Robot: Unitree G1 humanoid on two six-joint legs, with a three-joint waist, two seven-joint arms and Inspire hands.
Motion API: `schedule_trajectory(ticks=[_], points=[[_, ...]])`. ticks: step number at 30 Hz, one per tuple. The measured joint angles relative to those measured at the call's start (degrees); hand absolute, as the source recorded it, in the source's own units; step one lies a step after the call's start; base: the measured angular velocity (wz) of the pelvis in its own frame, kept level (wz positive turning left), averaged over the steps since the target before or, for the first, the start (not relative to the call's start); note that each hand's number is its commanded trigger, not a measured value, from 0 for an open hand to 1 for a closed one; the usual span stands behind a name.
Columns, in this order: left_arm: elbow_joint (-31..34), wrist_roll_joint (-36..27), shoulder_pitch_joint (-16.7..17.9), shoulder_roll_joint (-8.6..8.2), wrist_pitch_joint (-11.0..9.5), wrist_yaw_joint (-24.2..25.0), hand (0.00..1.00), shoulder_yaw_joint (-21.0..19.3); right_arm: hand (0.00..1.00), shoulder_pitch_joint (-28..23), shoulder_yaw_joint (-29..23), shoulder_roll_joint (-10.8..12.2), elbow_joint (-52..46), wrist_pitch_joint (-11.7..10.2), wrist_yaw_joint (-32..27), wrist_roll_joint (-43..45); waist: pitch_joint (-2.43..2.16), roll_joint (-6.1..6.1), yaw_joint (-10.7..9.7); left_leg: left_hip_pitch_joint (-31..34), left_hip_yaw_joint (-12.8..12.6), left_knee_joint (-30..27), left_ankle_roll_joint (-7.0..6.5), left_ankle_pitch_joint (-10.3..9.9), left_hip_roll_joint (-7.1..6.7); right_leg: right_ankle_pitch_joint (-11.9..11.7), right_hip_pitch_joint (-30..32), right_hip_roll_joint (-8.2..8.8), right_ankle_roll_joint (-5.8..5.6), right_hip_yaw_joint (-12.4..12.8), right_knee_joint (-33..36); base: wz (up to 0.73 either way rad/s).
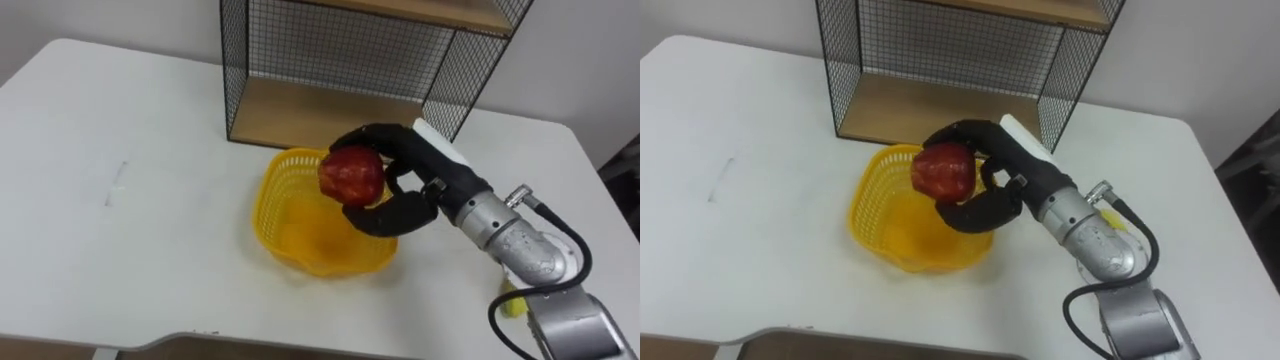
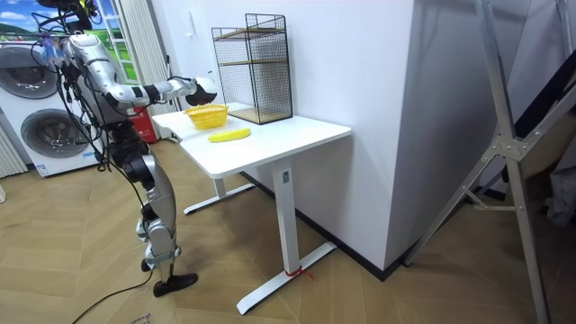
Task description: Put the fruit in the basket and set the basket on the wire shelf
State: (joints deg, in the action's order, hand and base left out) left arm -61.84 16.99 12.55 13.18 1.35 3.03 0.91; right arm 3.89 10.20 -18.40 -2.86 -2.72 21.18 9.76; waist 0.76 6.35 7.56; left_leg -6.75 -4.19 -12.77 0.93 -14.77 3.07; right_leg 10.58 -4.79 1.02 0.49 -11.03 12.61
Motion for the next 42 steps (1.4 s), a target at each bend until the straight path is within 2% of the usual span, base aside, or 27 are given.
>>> schedule_trajectory(ticks=[1,2,3,4,12,20,25,30,34,39,42], points=[[0.06,0.03,-0.03,-0.01,0.00,0.00,0.00,0.00,1.00,0.00,0.00,0.00,0.02,0.19,0.30,0.34,0.00,-0.01,0.07,0.08,0.11,-0.01,0.00,0.00,0.00,0.00,0.05,-0.01,0.00,-0.02,0.00,0.04],[0.16,0.03,0.00,-0.02,0.00,-0.01,0.00,-0.04,0.80,0.00,-0.02,-0.01,0.23,0.33,0.62,1.32,-0.02,-0.08,0.14,0.06,0.17,-0.07,0.00,0.00,0.00,0.00,0.07,-0.03,0.00,-0.03,-0.03,0.00],[0.18,0.03,0.01,-0.02,0.00,-0.01,0.00,-0.08,0.16,0.00,-0.02,-0.05,0.47,0.34,0.87,2.34,-0.01,-0.18,0.26,0.06,0.18,-0.07,0.00,0.00,0.01,0.00,0.07,-0.05,0.00,-0.04,-0.06,0.00],[0.21,0.03,0.01,-0.02,0.00,-0.03,0.00,-0.09,0.00,0.00,-0.01,-0.06,0.62,0.34,0.97,2.76,0.00,-0.22,0.27,0.07,0.18,-0.07,0.00,0.00,0.02,0.00,0.09,-0.05,0.00,-0.04,-0.07,0.00],[0.23,0.15,-0.39,-0.02,0.00,-0.10,0.00,-0.09,0.00,-0.01,-0.02,-0.18,2.22,0.52,1.70,6.41,-0.18,-0.95,0.26,0.02,0.17,0.04,0.01,0.00,0.03,-0.01,0.06,-0.06,0.01,-0.12,-0.07,0.00],[0.22,0.14,-0.42,-0.01,0.01,-0.03,0.00,0.00,0.00,-0.01,-0.07,-0.22,2.19,0.82,1.72,6.33,-0.17,-1.14,0.03,-0.04,0.31,0.06,0.01,0.01,0.03,-0.02,-0.19,-0.06,0.02,-0.22,-0.04,0.00],[0.19,0.15,-0.51,-0.06,0.10,-0.01,0.00,0.04,0.00,-0.01,-0.07,-0.22,2.19,0.98,2.08,6.35,-0.07,-1.91,0.00,0.02,0.32,0.14,0.01,0.00,0.03,-0.05,-0.18,-0.06,0.07,-0.21,0.03,0.00],[0.18,0.13,-0.51,-0.23,0.48,-0.01,0.00,0.03,0.00,-0.02,-0.07,-0.22,2.20,1.06,2.51,6.35,-0.28,-2.50,-0.08,0.03,0.36,0.12,0.01,0.01,0.02,-0.05,-0.17,-0.06,0.07,-0.22,0.04,0.00],[0.09,0.11,-0.51,-0.29,0.75,-0.01,0.00,0.03,0.00,-0.02,-0.07,-0.22,2.20,1.06,2.75,6.35,-0.32,-2.43,-0.21,0.02,0.36,0.04,0.01,0.01,0.01,-0.05,-0.17,-0.03,0.07,-0.22,0.04,0.00],[0.00,0.02,-0.36,-0.28,0.76,-0.02,0.00,0.01,0.00,-0.02,-0.07,-0.22,2.20,1.06,2.77,6.31,-0.60,-1.65,-0.48,-0.14,0.33,-0.05,0.01,0.02,0.01,-0.05,-0.23,-0.02,0.07,-0.20,0.03,0.00],[0.00,0.00,-0.33,-0.24,0.76,-0.03,0.00,-0.01,0.00,-0.02,-0.07,-0.20,2.24,1.06,2.76,6.08,-0.23,-1.15,-0.64,-0.69,0.22,-0.02,0.01,0.02,0.02,-0.05,-0.75,0.00,0.06,-0.21,-0.03,0.00]])
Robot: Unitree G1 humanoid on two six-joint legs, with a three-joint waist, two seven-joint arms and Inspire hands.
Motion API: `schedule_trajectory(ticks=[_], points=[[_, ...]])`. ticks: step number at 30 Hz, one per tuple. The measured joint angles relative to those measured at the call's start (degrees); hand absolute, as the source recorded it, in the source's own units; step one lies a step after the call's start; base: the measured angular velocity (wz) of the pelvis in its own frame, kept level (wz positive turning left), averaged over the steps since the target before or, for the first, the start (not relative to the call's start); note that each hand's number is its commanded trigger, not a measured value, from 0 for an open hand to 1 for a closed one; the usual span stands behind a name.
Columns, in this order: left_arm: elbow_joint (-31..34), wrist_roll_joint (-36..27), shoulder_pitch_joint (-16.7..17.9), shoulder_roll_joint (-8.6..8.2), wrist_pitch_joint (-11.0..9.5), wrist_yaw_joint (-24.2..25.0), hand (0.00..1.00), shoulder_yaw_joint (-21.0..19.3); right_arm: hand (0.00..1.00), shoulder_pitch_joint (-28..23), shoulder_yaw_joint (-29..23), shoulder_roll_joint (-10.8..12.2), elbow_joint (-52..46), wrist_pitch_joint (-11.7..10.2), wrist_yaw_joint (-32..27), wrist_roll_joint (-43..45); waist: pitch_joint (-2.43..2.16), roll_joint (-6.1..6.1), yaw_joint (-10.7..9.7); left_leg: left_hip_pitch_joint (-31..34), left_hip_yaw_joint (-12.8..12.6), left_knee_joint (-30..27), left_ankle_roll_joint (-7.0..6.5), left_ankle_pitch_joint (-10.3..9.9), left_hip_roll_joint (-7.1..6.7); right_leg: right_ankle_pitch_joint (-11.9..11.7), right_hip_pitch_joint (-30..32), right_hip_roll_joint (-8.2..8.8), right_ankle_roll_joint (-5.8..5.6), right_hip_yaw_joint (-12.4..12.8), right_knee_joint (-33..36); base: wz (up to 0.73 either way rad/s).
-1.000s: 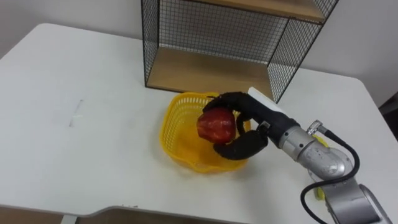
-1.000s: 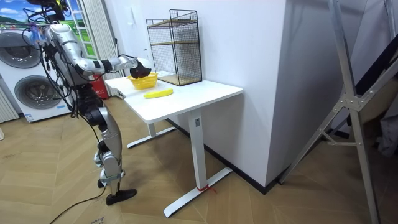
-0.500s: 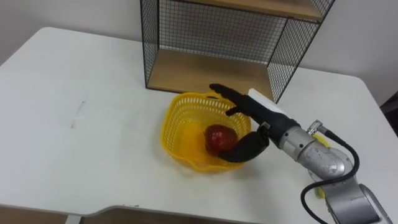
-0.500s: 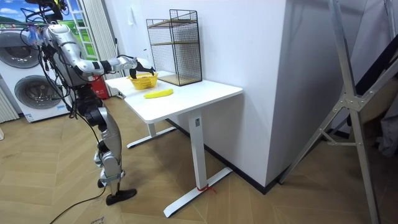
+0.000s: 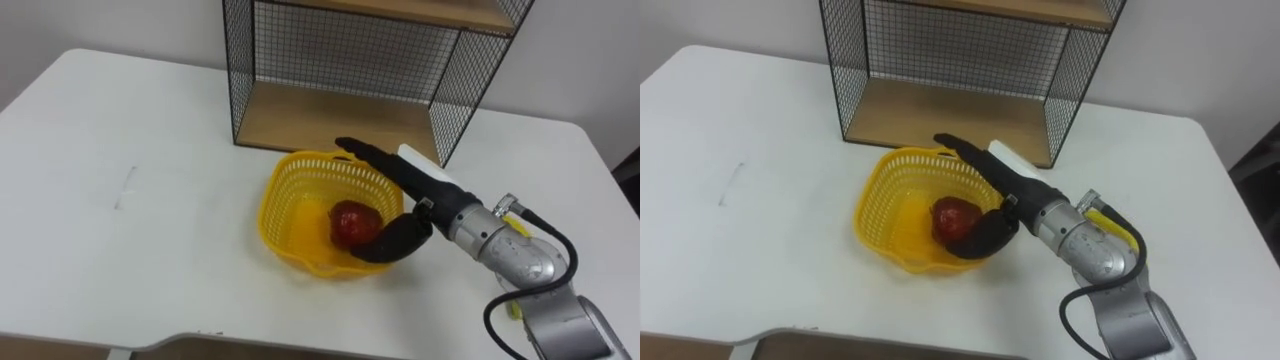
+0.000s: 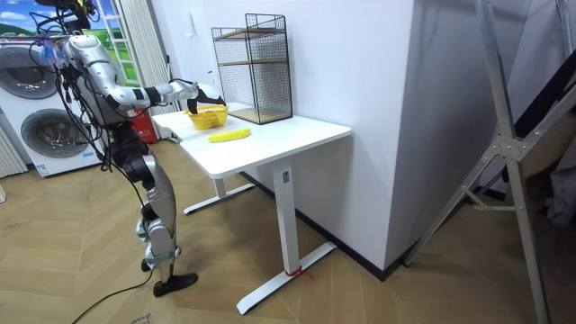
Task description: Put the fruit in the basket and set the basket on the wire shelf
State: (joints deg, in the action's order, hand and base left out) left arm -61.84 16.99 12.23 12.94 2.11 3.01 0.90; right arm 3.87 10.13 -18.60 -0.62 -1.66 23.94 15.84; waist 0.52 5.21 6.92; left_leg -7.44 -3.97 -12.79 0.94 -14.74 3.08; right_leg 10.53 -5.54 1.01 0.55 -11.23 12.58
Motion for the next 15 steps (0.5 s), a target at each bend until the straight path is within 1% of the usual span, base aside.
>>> schedule_trajectory(ticks=[2,3,7,12,13,15], points=[[0.01,0.02,0.03,0.02,0.00,-0.02,0.00,0.06,0.00,0.02,-0.10,0.08,0.09,-0.03,-0.06,-0.31,0.03,0.12,-0.34,-0.08,0.00,0.06,0.00,-0.01,0.00,0.01,-0.23,0.02,-0.01,-0.09,-0.12,0.00],[0.00,0.01,0.01,0.03,-0.01,-0.08,0.00,0.06,0.00,0.23,-0.15,0.08,1.04,-0.32,-0.19,-1.50,0.03,0.13,-0.50,-0.07,0.02,0.13,0.00,-0.02,-0.01,0.01,-0.32,0.02,-0.01,-0.10,-0.21,0.00],[-0.01,0.02,0.03,0.04,-0.08,-0.18,0.00,0.05,0.00,0.46,-0.72,0.06,3.90,-0.28,-1.65,-6.59,0.11,0.00,-0.57,-0.01,0.13,0.15,0.01,-0.02,-0.01,0.01,-0.37,-0.06,-0.01,0.17,-0.29,0.00],[-0.01,0.02,0.11,0.04,-0.13,-0.04,0.00,-0.27,0.00,0.49,-4.97,0.07,4.01,-0.35,-5.65,-16.24,0.13,-0.09,-0.64,0.57,0.25,-0.61,0.02,-0.04,0.01,0.01,-0.25,-0.06,-0.01,0.08,-0.72,0.01],[-0.02,0.02,0.10,0.04,-0.16,-0.04,0.00,-0.27,0.00,0.52,-5.48,0.08,3.95,-0.37,-6.12,-17.12,0.12,-0.11,-0.67,0.71,0.25,-0.73,0.02,-0.04,0.01,-0.01,-0.21,-0.07,-0.03,0.08,-0.77,0.04],[-0.02,0.07,0.29,-0.03,-0.32,-0.04,0.00,-0.68,0.00,0.56,-7.57,0.11,3.95,-1.04,-7.81,-20.72,0.11,-0.34,-0.77,0.83,0.24,-0.69,0.02,-0.04,0.03,-0.02,-0.03,-0.09,-0.04,0.01,-0.77,0.00]])
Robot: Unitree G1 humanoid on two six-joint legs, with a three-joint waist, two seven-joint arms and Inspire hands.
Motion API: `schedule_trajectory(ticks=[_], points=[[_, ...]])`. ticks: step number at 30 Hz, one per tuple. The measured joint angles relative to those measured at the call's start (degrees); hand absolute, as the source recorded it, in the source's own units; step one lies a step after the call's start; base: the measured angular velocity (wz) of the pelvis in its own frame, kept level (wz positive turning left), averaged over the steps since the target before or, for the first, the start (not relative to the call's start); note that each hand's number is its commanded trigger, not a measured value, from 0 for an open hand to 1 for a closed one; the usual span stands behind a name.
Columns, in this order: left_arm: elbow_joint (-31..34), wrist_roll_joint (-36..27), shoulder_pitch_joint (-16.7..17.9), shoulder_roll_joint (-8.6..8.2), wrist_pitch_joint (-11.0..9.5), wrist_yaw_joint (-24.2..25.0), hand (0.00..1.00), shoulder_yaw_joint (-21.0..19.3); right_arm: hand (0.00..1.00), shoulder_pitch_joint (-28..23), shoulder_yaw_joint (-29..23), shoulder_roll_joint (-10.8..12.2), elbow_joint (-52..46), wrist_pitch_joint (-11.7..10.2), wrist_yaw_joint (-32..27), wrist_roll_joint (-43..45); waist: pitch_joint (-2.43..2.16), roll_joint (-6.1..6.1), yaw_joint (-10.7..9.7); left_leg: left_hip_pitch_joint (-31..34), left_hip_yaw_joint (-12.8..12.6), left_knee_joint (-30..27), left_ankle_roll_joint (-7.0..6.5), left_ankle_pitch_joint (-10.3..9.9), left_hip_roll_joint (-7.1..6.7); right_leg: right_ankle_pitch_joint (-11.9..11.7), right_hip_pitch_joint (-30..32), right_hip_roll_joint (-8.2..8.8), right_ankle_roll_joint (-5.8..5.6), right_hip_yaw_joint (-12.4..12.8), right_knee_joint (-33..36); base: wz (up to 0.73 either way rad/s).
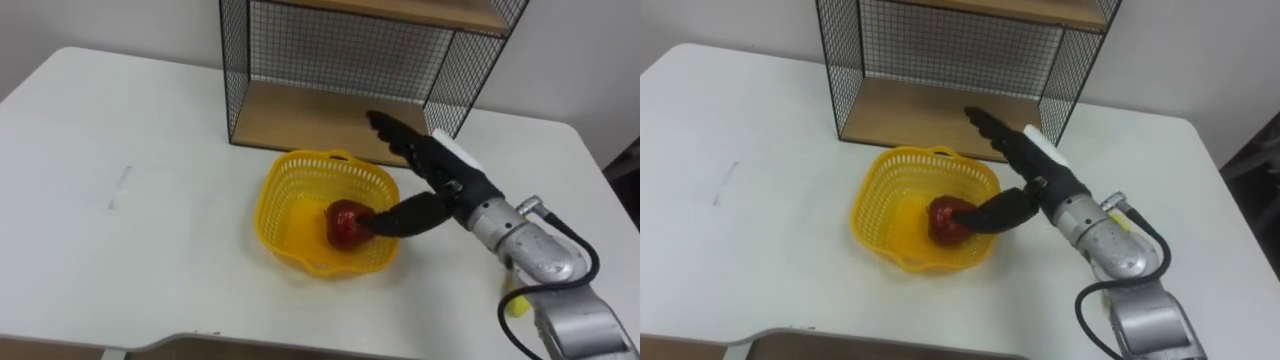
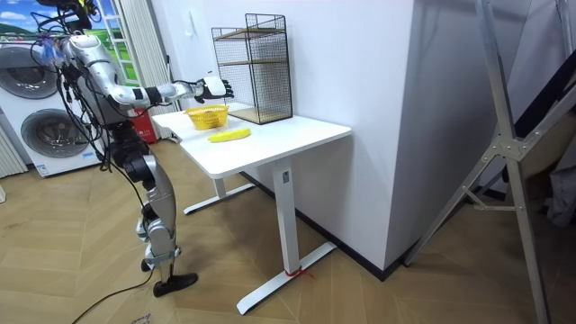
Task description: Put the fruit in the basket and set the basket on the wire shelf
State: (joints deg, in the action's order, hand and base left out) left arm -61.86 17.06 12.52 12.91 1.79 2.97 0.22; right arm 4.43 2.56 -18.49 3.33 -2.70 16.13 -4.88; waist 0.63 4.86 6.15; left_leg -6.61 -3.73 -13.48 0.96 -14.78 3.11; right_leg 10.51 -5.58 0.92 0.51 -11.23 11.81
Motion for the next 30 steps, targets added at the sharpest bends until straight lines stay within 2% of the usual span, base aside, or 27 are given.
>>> schedule_trajectory(ticks=[4,6,12,15,20,23,30], points=[[-0.04,-0.08,1.22,-0.16,-0.44,-0.12,0.00,0.02,0.00,0.07,-2.19,0.13,0.01,-1.06,-2.89,-2.04,0.01,-0.71,-1.73,-0.11,-0.03,0.03,0.00,0.00,0.02,-0.01,-0.27,0.07,-0.02,-0.62,-0.10,0.03],[-0.05,-0.08,2.00,-0.40,-0.44,-0.26,0.00,0.00,0.00,0.07,-3.30,0.13,0.02,-1.10,-5.04,-2.06,-0.28,-1.25,-2.86,-0.21,-0.05,0.05,0.00,0.00,0.04,-0.01,-0.37,0.06,-0.02,-0.66,-0.10,0.00],[-0.01,0.84,2.65,-0.73,-0.43,-0.29,0.00,-0.86,0.00,0.05,-5.04,0.10,1.09,-1.13,-9.24,-3.94,-0.33,-2.02,-4.16,-1.89,-0.53,0.84,0.01,0.01,0.04,0.01,-1.17,0.00,-0.01,-0.13,-0.08,-0.04],[0.10,1.23,2.69,-0.70,-0.42,-0.28,0.00,-3.15,0.00,0.05,-6.92,0.08,1.74,-1.13,-11.20,-4.04,-0.60,-1.53,-4.35,-1.88,-0.78,0.83,0.01,0.01,0.00,0.02,-0.88,-0.01,-0.02,0.11,-0.06,-0.05],[0.10,1.08,2.84,-0.24,-0.40,-0.29,0.00,-4.08,0.00,0.05,-8.42,-0.37,6.27,-1.13,-14.22,-3.83,-1.18,-0.36,-4.42,-2.08,-0.90,0.82,0.00,0.02,0.01,0.00,-1.30,0.00,-0.04,0.06,0.00,0.00],[0.09,1.02,2.80,-0.24,-0.40,-0.29,0.00,-4.03,0.00,0.05,-8.42,-0.41,9.05,-1.13,-15.40,-3.80,-1.12,0.06,-4.65,-2.11,-0.90,0.80,-0.01,0.02,0.02,0.00,-1.33,0.01,-0.04,0.04,0.08,0.00],[0.14,0.80,3.27,-0.19,0.51,-0.12,0.00,-4.02,0.00,0.05,-8.56,-0.55,12.92,-0.96,-18.47,-3.60,-0.90,-0.17,-5.68,-2.12,-0.81,0.93,0.00,0.02,0.03,0.00,-1.29,-0.06,-0.03,0.29,-0.02,0.00]])
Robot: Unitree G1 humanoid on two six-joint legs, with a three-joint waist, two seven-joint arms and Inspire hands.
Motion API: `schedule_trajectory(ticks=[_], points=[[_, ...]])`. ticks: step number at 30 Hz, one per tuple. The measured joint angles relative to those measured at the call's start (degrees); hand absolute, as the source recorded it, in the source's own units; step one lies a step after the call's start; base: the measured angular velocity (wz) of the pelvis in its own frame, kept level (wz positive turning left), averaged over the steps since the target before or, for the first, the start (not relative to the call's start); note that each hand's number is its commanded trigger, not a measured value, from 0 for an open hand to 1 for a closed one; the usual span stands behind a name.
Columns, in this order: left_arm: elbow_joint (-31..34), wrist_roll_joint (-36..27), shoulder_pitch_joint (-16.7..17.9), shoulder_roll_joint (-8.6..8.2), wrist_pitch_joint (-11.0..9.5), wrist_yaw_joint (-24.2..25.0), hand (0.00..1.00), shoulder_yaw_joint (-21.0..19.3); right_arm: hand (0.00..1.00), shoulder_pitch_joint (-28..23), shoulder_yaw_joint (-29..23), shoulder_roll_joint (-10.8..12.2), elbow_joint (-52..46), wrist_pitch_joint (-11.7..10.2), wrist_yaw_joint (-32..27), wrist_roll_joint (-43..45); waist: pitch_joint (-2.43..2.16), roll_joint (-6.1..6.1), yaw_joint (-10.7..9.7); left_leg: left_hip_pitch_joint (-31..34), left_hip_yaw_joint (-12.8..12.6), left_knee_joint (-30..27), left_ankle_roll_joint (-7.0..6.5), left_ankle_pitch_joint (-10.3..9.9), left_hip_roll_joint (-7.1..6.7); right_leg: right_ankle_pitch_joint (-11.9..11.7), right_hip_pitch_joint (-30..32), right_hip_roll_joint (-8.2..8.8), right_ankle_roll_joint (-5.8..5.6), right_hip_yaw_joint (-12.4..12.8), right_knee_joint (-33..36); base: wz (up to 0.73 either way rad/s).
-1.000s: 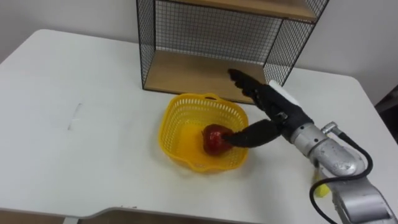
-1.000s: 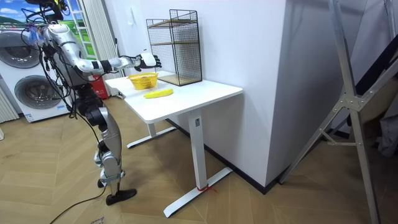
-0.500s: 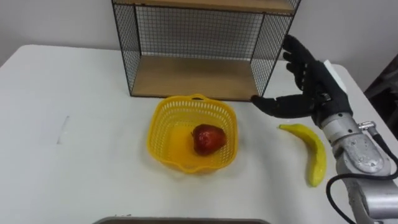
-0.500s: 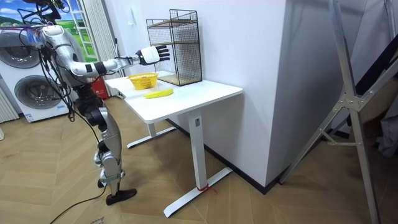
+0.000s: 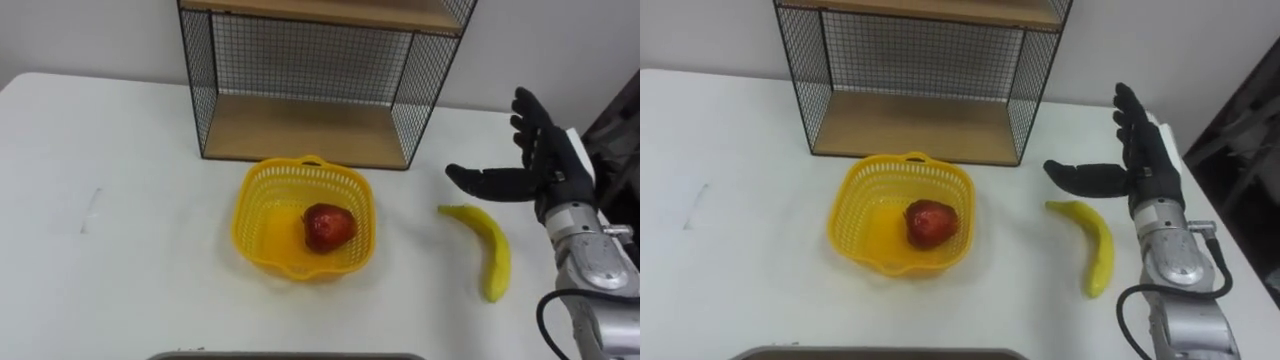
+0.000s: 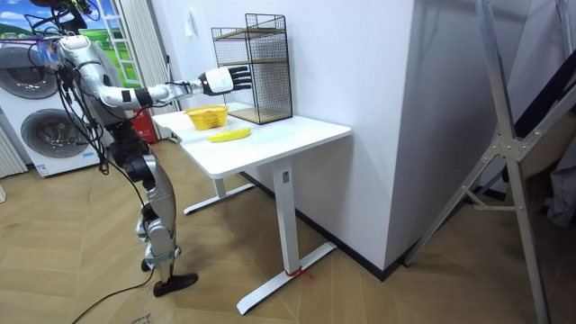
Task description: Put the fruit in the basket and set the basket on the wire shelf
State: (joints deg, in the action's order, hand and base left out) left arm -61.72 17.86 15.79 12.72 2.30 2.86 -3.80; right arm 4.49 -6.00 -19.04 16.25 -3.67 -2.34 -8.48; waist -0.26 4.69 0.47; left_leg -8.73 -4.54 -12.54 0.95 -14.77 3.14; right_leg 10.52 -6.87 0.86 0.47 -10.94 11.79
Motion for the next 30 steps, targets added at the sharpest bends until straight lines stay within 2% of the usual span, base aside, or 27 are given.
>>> schedule_trajectory(ticks=[6,8,16,19,25,30], points=[[1.49,0.04,0.58,-0.02,0.30,0.12,0.00,-0.62,0.00,0.01,-2.25,-0.18,3.72,0.03,-1.50,2.18,0.45,0.29,0.03,-0.02,-0.28,-0.05,0.00,0.00,-0.01,0.01,1.04,-0.06,-0.02,1.13,0.45,-0.05],[1.88,0.11,0.66,-0.04,0.31,0.14,0.00,-0.57,0.00,0.02,-2.17,-0.72,3.98,0.03,-1.92,2.74,0.76,0.41,0.08,0.04,-0.55,-0.04,0.00,0.00,-0.01,0.04,1.38,-0.05,-0.03,1.36,0.73,-0.10],[2.03,0.37,0.83,-0.11,0.73,0.18,0.00,-0.55,0.00,0.28,-2.08,-1.19,8.14,0.21,-2.21,9.00,0.67,0.57,0.13,0.32,-1.45,0.39,-0.02,0.01,0.03,0.04,2.04,-0.15,-0.03,1.81,0.76,-0.04],[2.02,0.28,0.84,-0.10,1.48,0.33,0.00,-0.54,0.00,0.38,-2.01,-1.42,10.65,0.33,-2.04,9.30,0.39,0.69,0.23,0.21,-1.44,0.70,-0.02,0.01,0.06,0.04,2.02,-0.18,-0.03,1.70,0.72,0.00],[2.07,-0.17,0.93,-0.16,1.49,0.44,0.00,-0.54,0.00,0.72,-1.61,-1.48,15.61,1.30,0.84,12.12,0.20,0.42,0.27,0.10,-1.42,0.72,-0.02,0.01,0.07,0.03,1.76,-0.08,-0.03,1.36,0.69,0.00],[3.46,-0.18,1.43,-0.18,1.66,0.44,0.00,-0.49,0.00,1.18,1.15,-1.49,16.92,2.56,4.80,15.05,0.21,0.13,0.10,0.09,-1.41,0.74,-0.03,0.02,0.04,0.03,1.49,-0.03,-0.03,1.32,0.71,0.00]])
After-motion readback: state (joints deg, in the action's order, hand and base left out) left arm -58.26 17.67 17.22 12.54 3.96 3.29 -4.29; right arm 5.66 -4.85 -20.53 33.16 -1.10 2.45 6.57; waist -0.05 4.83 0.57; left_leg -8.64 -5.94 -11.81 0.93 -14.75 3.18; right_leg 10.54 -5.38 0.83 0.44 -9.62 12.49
